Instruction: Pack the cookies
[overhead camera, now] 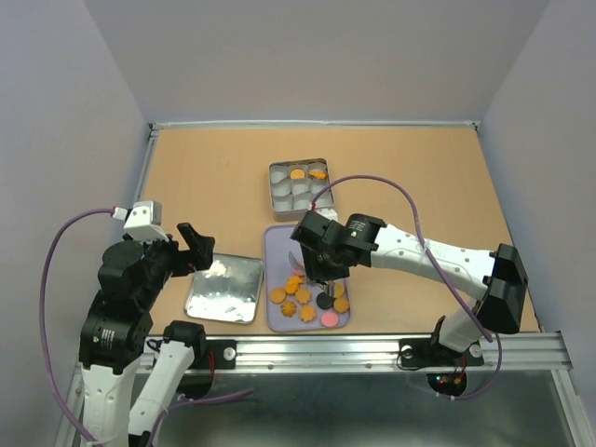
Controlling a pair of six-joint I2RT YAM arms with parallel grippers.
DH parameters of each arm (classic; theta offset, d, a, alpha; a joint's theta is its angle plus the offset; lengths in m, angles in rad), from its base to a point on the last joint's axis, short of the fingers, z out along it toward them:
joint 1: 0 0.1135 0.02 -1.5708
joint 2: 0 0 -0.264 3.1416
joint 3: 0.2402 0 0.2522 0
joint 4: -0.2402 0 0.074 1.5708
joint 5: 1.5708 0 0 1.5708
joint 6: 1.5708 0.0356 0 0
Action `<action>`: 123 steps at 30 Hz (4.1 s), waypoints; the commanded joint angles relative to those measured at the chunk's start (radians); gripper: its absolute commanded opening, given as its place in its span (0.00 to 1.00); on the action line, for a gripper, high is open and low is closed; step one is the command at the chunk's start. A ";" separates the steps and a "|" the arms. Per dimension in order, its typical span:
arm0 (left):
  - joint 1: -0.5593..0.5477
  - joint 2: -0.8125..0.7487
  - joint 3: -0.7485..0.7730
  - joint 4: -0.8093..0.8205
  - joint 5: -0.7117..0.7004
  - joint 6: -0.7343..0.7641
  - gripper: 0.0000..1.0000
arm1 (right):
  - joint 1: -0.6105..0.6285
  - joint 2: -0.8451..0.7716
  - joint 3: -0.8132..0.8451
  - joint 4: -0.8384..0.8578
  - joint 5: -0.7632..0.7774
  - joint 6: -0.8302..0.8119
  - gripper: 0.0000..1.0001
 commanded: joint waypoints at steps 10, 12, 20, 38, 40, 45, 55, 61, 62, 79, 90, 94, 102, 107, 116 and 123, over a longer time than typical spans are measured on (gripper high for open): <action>-0.002 -0.040 0.015 0.022 -0.026 0.001 0.99 | 0.061 -0.015 -0.027 0.050 -0.013 0.068 0.53; -0.003 -0.047 0.012 0.024 -0.028 0.001 0.99 | 0.075 -0.013 -0.028 0.048 -0.013 0.081 0.53; -0.003 -0.058 0.003 0.032 -0.023 0.006 0.99 | 0.116 0.023 -0.010 0.039 -0.004 0.101 0.49; -0.006 -0.084 -0.005 0.036 -0.031 0.003 0.99 | 0.116 0.187 0.401 -0.116 0.188 0.010 0.40; -0.006 -0.093 -0.005 0.036 -0.034 0.003 0.99 | 0.115 0.221 0.464 -0.119 0.219 -0.011 0.40; -0.008 -0.090 0.000 0.032 -0.032 -0.002 0.99 | 0.051 0.347 0.723 -0.156 0.254 -0.083 0.40; -0.008 -0.069 0.004 0.035 -0.017 0.006 0.99 | -0.170 0.528 1.052 -0.174 0.200 -0.214 0.40; -0.008 -0.047 0.004 0.033 -0.012 0.013 0.99 | -0.261 0.582 1.081 -0.121 0.145 -0.249 0.40; -0.008 -0.044 0.004 0.035 -0.012 0.013 0.99 | -0.265 0.589 1.081 -0.115 0.139 -0.252 0.40; -0.009 0.010 0.024 0.033 -0.074 0.038 0.99 | -0.339 0.727 1.115 -0.013 0.061 -0.261 0.41; -0.008 -0.004 0.001 0.053 -0.074 0.042 0.99 | -0.361 0.774 1.132 0.031 0.012 -0.272 0.54; -0.011 0.002 0.004 0.055 -0.039 0.059 0.99 | -0.361 0.772 1.124 0.037 -0.001 -0.274 0.56; -0.009 -0.012 0.001 0.056 -0.016 0.064 0.99 | -0.361 0.682 1.066 0.039 0.013 -0.275 0.56; -0.011 -0.017 -0.003 0.061 -0.025 0.059 0.99 | -0.359 0.559 0.981 0.037 0.027 -0.283 0.55; -0.011 0.002 -0.048 0.101 -0.052 0.033 0.99 | -0.322 0.194 0.542 0.027 0.018 -0.245 0.54; -0.012 -0.007 -0.077 0.145 -0.049 0.039 0.99 | -0.246 -0.117 0.107 0.022 0.010 -0.082 0.53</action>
